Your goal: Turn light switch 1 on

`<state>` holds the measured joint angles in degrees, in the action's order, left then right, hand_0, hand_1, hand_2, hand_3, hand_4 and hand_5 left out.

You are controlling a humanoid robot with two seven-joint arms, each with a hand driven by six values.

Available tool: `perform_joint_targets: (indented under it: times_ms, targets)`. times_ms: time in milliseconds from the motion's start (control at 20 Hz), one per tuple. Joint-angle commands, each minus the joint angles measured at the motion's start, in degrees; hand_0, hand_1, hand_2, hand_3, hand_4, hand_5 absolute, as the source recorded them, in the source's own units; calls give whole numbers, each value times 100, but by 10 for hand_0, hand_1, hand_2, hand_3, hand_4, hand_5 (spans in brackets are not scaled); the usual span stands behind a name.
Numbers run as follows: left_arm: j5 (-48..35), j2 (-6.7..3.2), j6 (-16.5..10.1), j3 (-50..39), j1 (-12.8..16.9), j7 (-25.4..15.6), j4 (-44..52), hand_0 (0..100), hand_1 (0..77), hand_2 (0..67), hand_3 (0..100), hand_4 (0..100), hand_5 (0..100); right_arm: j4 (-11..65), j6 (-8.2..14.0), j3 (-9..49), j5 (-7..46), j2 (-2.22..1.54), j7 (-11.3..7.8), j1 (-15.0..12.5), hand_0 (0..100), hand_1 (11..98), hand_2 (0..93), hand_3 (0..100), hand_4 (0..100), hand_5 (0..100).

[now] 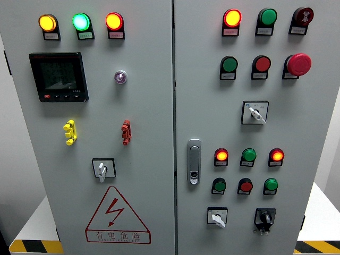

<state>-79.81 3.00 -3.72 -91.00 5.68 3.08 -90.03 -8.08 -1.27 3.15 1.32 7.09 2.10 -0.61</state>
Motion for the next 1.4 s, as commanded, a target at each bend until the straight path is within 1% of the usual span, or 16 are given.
perform_joint_targets:
  times_ms: [0,100,150,200,250,350,450,500,550,600,800,900,1050,1200,1300,1350]
  targets:
    - [9,60,-6,-58,-154,420,-340,0,204,157,269,490,502,-1,-5,-8,0,3,1,-1,0,196,0,196,194,106]
    - [0,69,-6,-49,-364,456,-445,0,225,167,328,541,527,-1,-5,1,0,3,1,-1,0,196,0,196,194,106]
    - [0,69,-6,-58,-461,456,-454,0,244,176,399,586,534,-1,-5,1,0,3,1,-1,0,196,0,196,194,106]
    - [0,60,-6,-58,-610,465,-455,0,259,185,441,634,542,8,-5,1,0,3,1,-1,0,192,0,196,194,106]
    - [0,43,-6,-67,-760,465,-455,0,264,190,466,647,544,-1,4,1,0,-5,1,-1,0,190,0,196,194,106]
    - [-18,43,-6,-75,-1058,482,-455,0,299,208,552,749,618,-1,4,1,0,3,1,-1,0,194,0,196,194,106]
    - [-18,51,3,-75,-1340,640,-446,0,336,227,615,817,665,-1,-5,1,0,-5,1,-1,0,195,0,196,194,106]
    - [-18,51,-5,-75,-1454,728,-446,0,342,232,629,829,672,8,4,1,0,3,1,-1,0,195,0,196,194,105]
    - [-18,51,3,-67,-1568,807,-446,0,354,239,653,857,705,-1,-5,1,0,-5,1,-1,0,196,0,196,194,105]
    - [-18,51,3,-67,-1639,860,-446,0,370,245,678,890,736,-1,-5,1,0,3,1,-1,0,196,0,196,194,105]
    - [-52,60,30,-67,-1815,1185,-446,0,423,288,718,927,784,-1,-5,-8,0,-5,1,-1,0,196,0,196,194,105]
    - [-271,60,38,-67,-1903,1299,-428,0,479,305,731,936,801,-1,-5,1,0,3,1,-1,0,197,0,196,194,105]
    - [-448,69,47,-75,-1991,1493,-437,0,556,316,751,952,847,-1,-5,1,0,-5,1,-1,0,197,0,196,194,105]
    - [-457,78,91,-75,-2167,1520,-437,0,572,324,762,962,873,8,-5,1,0,3,1,-1,0,197,0,196,194,105]
    - [-475,78,109,-75,-2272,1520,-437,0,576,327,765,963,878,-1,-5,1,0,-5,1,-1,0,198,0,196,194,104]
    - [-475,78,178,-75,-2334,1520,-437,0,578,328,767,964,877,-1,-5,-8,0,3,1,-1,0,198,0,196,194,104]
